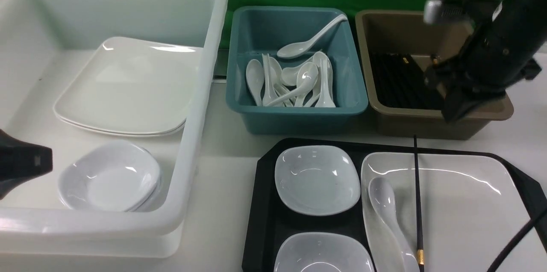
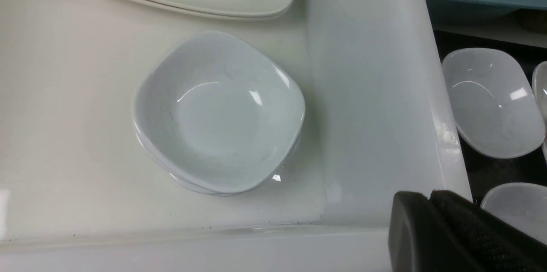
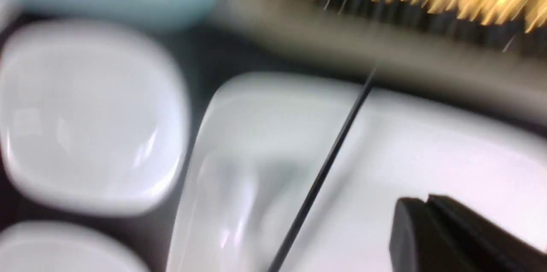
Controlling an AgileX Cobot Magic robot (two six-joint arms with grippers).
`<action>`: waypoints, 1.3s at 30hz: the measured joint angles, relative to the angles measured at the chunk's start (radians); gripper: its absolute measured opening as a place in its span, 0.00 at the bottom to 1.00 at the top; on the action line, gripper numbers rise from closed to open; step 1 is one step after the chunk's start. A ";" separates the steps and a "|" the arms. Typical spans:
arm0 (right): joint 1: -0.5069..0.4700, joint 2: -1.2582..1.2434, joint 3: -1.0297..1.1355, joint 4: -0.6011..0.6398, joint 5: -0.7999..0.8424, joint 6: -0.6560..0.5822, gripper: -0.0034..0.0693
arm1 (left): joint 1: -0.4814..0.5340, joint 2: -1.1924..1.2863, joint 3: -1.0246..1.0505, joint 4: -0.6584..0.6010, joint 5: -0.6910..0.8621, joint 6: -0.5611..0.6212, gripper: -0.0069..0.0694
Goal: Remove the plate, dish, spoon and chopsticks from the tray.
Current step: Use the right arm to grab a chopstick from the plate, then use the right arm to put a chopstick into the small storage box on the right
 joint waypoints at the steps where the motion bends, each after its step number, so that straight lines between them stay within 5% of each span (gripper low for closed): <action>1: 0.015 -0.013 0.038 -0.001 -0.024 0.003 0.21 | 0.000 0.000 0.000 -0.001 -0.003 0.000 0.11; 5: 0.058 -0.012 0.257 -0.026 -0.257 0.087 0.58 | 0.000 0.000 -0.001 -0.002 -0.012 0.000 0.11; 8: 0.059 0.034 0.327 -0.038 -0.376 0.126 0.74 | 0.000 0.000 -0.001 -0.002 -0.011 0.000 0.11; 10: 0.059 0.061 0.340 -0.039 -0.411 0.131 0.75 | 0.000 0.000 -0.001 -0.002 -0.011 0.000 0.11; 14: 0.059 0.117 0.342 -0.048 -0.441 0.126 0.65 | 0.000 0.000 -0.001 -0.002 -0.011 0.000 0.11; 16: 0.059 0.118 0.342 -0.052 -0.442 0.099 0.47 | 0.000 0.000 -0.001 -0.002 -0.009 0.000 0.11; 17: 0.059 0.116 0.341 -0.049 -0.424 0.087 0.29 | 0.000 0.000 -0.001 -0.002 -0.008 0.000 0.11; 19: 0.059 0.101 0.341 -0.045 -0.379 0.071 0.15 | 0.000 0.000 -0.001 -0.002 -0.007 0.000 0.11; 29: 0.039 -0.130 0.192 -0.040 -0.349 0.070 0.14 | 0.000 0.000 -0.001 0.001 -0.004 0.000 0.11; 39: -0.081 0.191 -0.303 -0.041 -0.571 0.079 0.17 | 0.000 0.000 -0.001 0.001 0.041 0.000 0.11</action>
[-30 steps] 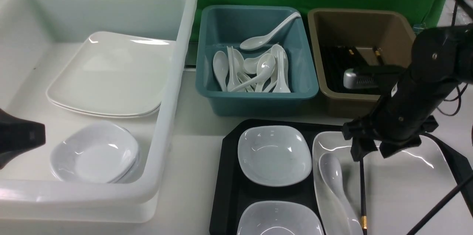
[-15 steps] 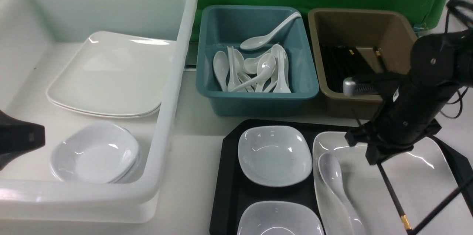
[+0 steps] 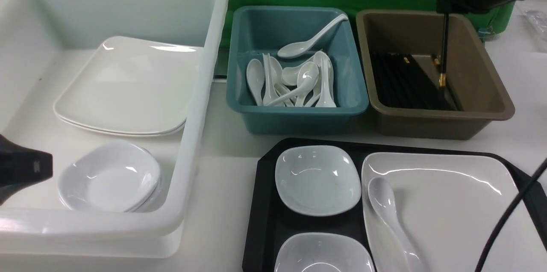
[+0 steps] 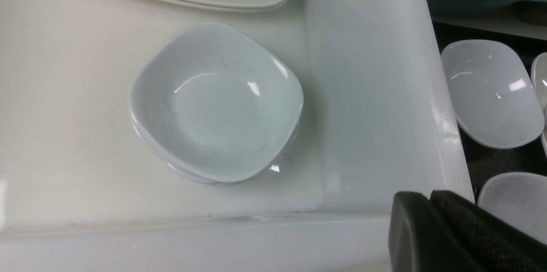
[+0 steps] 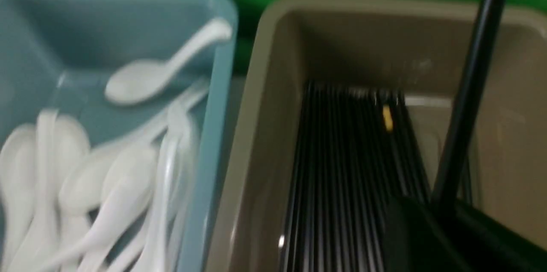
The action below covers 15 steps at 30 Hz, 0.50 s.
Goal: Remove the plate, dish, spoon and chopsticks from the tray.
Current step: Use the right arm to put a chopstick into the small storage box on the right, then use the right arm to grab a soup spoon from the plate
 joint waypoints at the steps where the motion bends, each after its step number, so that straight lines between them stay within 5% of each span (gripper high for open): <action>1: 0.000 0.000 -0.007 0.000 0.000 0.000 0.17 | 0.000 0.000 0.000 0.000 0.003 0.000 0.11; 9: -0.002 0.125 -0.088 0.001 0.221 0.014 0.62 | 0.000 0.000 0.000 0.000 0.045 0.000 0.11; 11: -0.003 0.114 -0.091 0.001 0.314 -0.001 0.58 | 0.000 0.000 0.000 0.000 0.044 0.000 0.11; 15: 0.003 0.068 -0.090 0.001 0.561 -0.080 0.24 | 0.000 0.000 0.000 0.000 0.028 0.000 0.11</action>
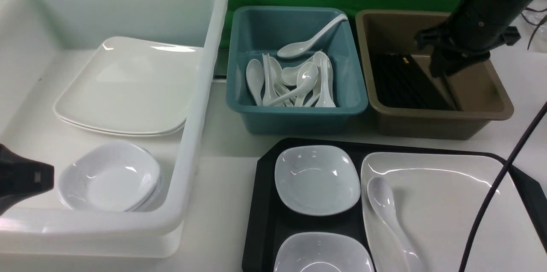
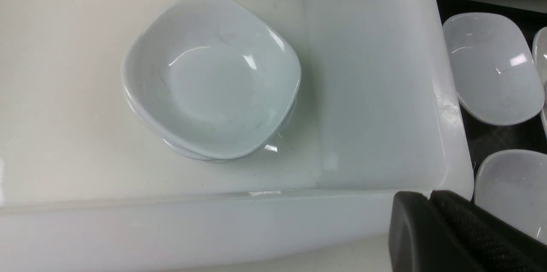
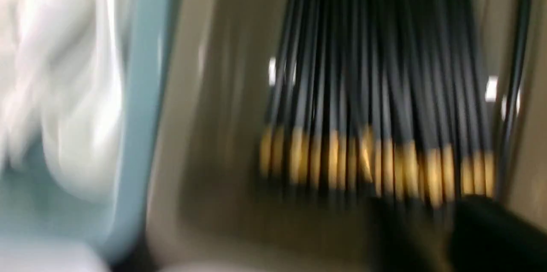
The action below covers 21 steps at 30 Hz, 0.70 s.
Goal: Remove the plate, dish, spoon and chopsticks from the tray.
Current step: Use the right arm to grab a soup spoon from the plate
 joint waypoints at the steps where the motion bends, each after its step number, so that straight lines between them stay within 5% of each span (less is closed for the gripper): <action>1: 0.012 -0.053 0.045 0.001 0.047 -0.020 0.15 | 0.000 0.000 0.000 0.000 -0.009 0.000 0.11; 7: 0.146 -0.254 0.351 0.010 0.041 -0.039 0.10 | 0.000 0.002 0.000 0.000 -0.021 0.000 0.11; 13: 0.312 -0.315 0.649 -0.039 -0.096 0.001 0.37 | 0.000 0.002 0.000 0.000 -0.019 0.000 0.11; 14: 0.336 -0.309 0.716 -0.055 -0.140 0.034 0.51 | 0.000 0.002 0.000 0.000 -0.010 0.000 0.11; 17: 0.352 -0.298 0.818 -0.075 -0.230 0.073 0.73 | 0.000 0.002 0.000 0.000 0.009 0.000 0.11; 21: 0.354 -0.272 0.859 -0.075 -0.294 0.080 0.75 | 0.000 0.002 0.000 0.000 0.008 0.005 0.11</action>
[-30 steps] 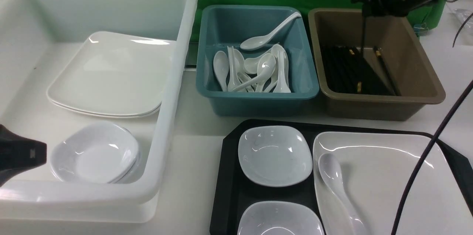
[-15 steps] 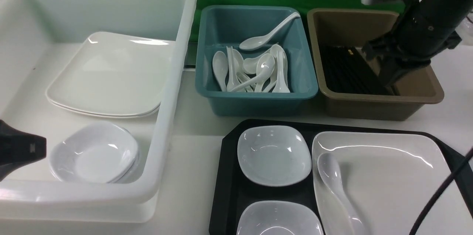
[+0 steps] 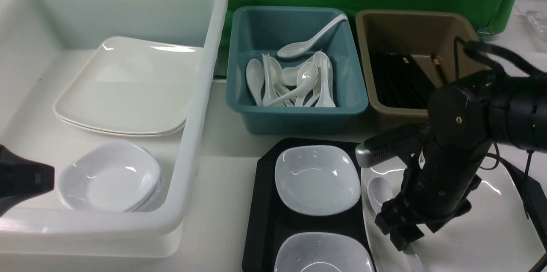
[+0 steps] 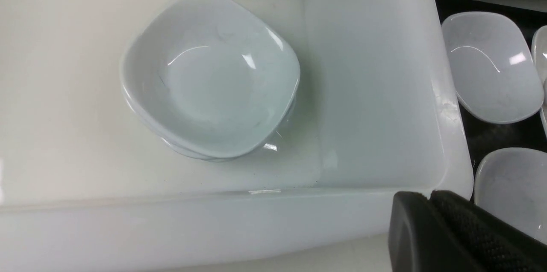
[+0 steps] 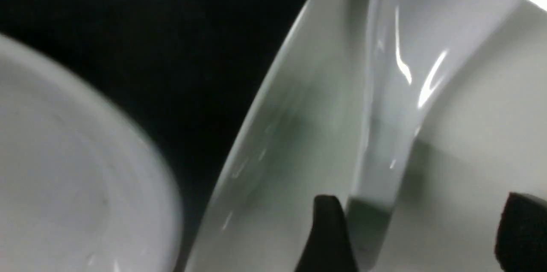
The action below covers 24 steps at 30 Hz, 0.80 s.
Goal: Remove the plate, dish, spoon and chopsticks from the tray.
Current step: Use the right arm to grab a soup spoon from the plate, then use the right arm to put the soup spoon into the small storage box in the middle
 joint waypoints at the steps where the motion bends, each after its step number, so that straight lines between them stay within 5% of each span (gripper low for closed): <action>1: 0.000 0.014 0.003 0.000 -0.010 0.001 0.71 | 0.000 0.000 0.000 0.000 0.000 0.004 0.11; 5: 0.000 0.050 0.004 0.000 -0.018 0.000 0.57 | 0.000 0.000 0.000 0.000 -0.002 0.015 0.11; 8: 0.000 0.048 0.001 0.000 -0.019 -0.001 0.29 | 0.000 0.000 0.000 -0.003 -0.002 0.016 0.11; 9: 0.000 0.046 -0.002 0.000 -0.016 -0.001 0.26 | 0.000 0.000 0.000 -0.004 -0.002 0.017 0.11; 18: 0.000 -0.118 -0.155 0.019 0.123 -0.002 0.28 | 0.000 0.000 0.000 -0.008 -0.003 0.018 0.11; 24: 0.002 -0.042 -0.557 0.021 0.067 -0.030 0.28 | 0.000 0.014 0.000 -0.067 -0.034 0.026 0.11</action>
